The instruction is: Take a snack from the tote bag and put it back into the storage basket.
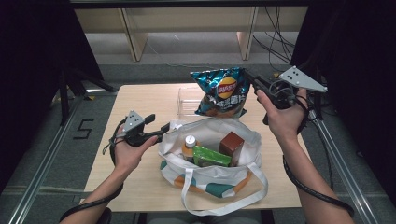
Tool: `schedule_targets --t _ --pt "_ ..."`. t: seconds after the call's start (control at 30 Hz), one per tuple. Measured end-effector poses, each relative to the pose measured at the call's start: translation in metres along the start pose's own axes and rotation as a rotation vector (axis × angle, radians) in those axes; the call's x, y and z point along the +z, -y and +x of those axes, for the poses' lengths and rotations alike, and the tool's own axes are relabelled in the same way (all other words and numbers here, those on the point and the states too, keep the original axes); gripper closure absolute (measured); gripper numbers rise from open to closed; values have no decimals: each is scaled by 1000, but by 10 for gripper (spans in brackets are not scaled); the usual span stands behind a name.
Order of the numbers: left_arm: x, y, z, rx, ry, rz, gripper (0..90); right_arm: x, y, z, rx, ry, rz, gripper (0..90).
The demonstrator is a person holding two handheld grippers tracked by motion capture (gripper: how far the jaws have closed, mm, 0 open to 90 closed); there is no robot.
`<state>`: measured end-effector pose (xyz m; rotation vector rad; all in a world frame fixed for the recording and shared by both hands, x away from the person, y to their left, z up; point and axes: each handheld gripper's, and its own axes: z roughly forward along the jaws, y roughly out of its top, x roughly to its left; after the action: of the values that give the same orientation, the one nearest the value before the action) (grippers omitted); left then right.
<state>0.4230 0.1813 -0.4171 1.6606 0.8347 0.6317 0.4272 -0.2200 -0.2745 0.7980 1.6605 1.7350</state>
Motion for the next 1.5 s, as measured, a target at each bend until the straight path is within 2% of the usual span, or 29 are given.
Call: schedule_targets --t 0.1,0.17,0.23,0.5,0.57,0.63,0.67,0.77,1.13,1.17,1.23,1.5 --pt "0 0 0 2 2 0 289 3 1 -1 10 5 -15 900" --pt "0 0 0 -1 1 -3 289 3 1 -2 12 3 -1 900" --pt "0 0 0 -4 0 -3 289 5 1 -3 6 8 -14 900" --pt "0 0 0 -6 -3 -1 289 8 2 -4 11 10 3 900" --pt "0 0 0 -2 -4 0 288 10 2 -3 28 15 5 900" --pt "0 0 1 -4 -4 0 288 10 2 -5 12 10 12 900" --pt "0 0 1 -4 -4 0 288 11 2 -6 5 9 -3 900" --pt "0 -1 1 -2 -2 -6 288 12 2 -6 17 21 -4 900" --pt "0 0 1 0 -3 -4 288 17 2 -8 7 21 11 900" --pt "0 0 1 0 -2 -3 287 18 2 -7 21 25 13 900" --pt "0 0 1 7 -1 -1 287 20 3 -8 8 24 4 900" --pt "0 0 2 5 -3 0 286 25 3 -7 20 21 11 900"
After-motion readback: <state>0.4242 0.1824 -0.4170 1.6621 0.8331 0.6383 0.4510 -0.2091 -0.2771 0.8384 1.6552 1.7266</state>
